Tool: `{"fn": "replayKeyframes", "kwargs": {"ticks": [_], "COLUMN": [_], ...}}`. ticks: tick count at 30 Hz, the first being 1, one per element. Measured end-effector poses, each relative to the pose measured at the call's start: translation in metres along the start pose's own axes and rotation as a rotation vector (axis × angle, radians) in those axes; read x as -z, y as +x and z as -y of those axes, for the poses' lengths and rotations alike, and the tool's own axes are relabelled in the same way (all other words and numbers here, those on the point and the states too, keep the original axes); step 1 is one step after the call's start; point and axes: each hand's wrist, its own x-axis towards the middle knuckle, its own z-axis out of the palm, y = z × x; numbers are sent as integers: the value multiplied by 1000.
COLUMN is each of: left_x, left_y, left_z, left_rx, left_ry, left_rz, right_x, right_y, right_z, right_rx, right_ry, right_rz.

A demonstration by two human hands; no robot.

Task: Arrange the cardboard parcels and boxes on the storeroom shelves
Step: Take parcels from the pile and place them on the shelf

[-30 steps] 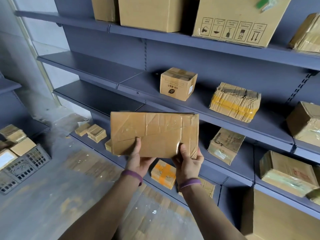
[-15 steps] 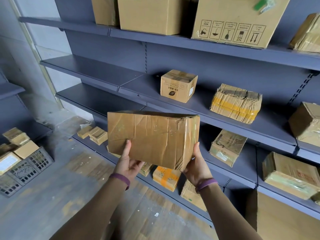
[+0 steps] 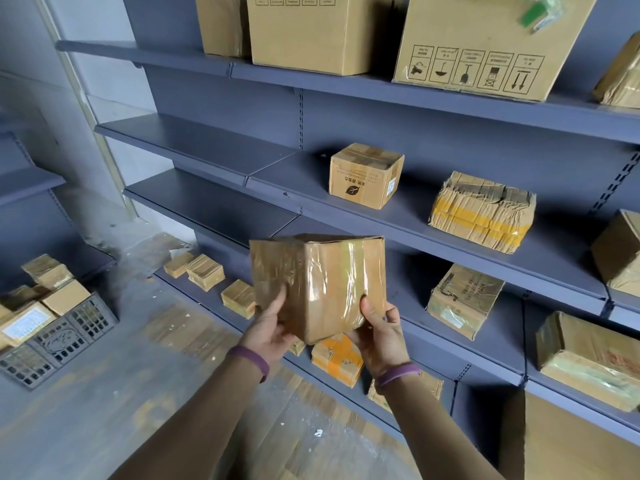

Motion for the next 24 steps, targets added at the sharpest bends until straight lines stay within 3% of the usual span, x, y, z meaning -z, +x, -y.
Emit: {"fn": "replayKeyframes", "kwargs": {"ticks": [5, 8, 16, 19, 24], "left_x": [-5, -10, 12, 11, 14], "left_y": [-4, -7, -16, -21, -19], "left_z": [11, 17, -5, -13, -23], "left_rx": [-2, -43, -49, -15, 57], "left_ry": [-81, -42, 35, -7, -72], "left_rz": [104, 51, -96, -91, -34], "right_x": [-16, -23, 2, 17, 32], "right_y": [2, 2, 5, 12, 20], "right_z": [-16, -20, -20, -19, -12], "right_rx": [3, 5, -46, -132, -187], "right_ry": [8, -20, -327, -340, -132], "right_rz": [-141, -142, 48, -82, -235]}}
